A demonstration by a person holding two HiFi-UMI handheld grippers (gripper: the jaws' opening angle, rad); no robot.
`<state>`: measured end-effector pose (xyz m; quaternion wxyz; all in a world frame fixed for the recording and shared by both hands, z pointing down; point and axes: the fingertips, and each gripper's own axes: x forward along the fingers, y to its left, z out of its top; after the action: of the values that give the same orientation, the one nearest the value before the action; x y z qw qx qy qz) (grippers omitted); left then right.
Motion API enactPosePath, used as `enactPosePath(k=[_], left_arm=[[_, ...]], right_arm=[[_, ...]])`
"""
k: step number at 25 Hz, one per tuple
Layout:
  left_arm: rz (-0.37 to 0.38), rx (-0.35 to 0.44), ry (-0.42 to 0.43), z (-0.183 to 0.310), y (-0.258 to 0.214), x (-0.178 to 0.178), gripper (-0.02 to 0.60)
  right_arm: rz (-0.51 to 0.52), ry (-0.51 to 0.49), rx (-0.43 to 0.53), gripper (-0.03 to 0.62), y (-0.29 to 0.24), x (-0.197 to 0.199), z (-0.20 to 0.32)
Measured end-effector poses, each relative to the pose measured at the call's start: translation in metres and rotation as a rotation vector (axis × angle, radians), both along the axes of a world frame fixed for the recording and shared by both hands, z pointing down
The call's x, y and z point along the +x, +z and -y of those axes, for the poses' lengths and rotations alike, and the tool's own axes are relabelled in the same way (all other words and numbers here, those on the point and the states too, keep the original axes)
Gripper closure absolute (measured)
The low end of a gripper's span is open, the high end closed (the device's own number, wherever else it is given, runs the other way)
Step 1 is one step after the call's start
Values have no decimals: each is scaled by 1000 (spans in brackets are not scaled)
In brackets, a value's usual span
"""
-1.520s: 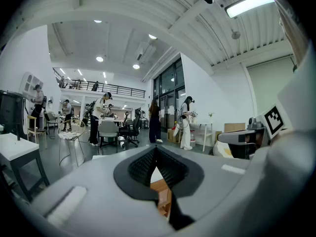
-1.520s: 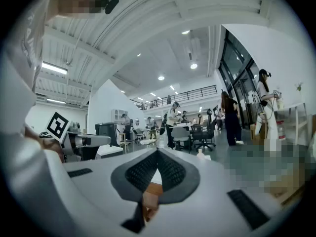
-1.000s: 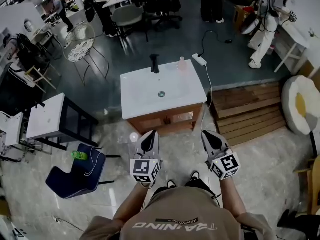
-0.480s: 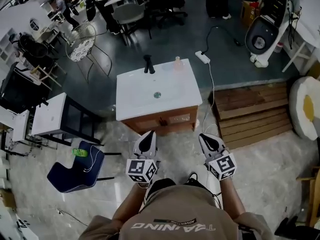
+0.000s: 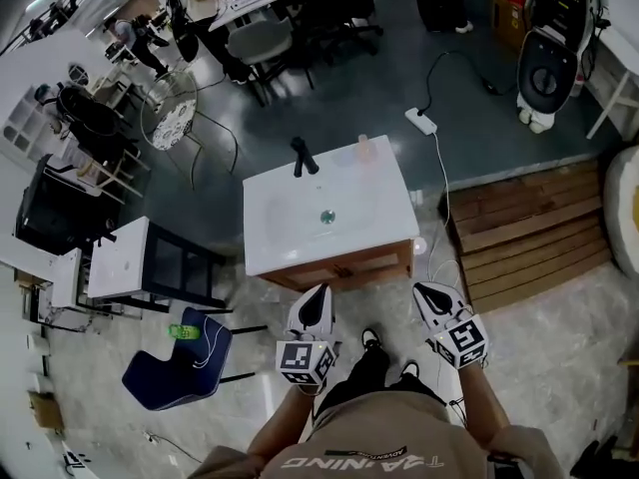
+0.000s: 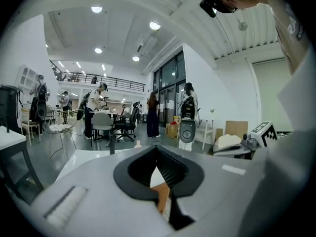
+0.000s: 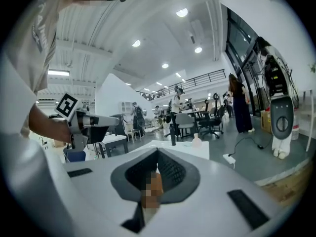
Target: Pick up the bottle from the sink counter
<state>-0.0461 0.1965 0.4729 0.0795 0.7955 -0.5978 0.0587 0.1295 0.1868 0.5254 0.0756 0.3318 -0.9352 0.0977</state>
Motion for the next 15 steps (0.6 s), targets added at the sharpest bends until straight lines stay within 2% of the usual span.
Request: enactPosePath(k=[4,8,15], left_arm=[[-10,25,4,42,2,-10,574],[39,65,7,84,-8,-31,574],[4,55,78,141,-1,-68,574]], right_arm=[[13,30,56,586,-17,-8,51],[0,60,87,586,-35,-28,88],[11,164,89,586,-43,-60,144]])
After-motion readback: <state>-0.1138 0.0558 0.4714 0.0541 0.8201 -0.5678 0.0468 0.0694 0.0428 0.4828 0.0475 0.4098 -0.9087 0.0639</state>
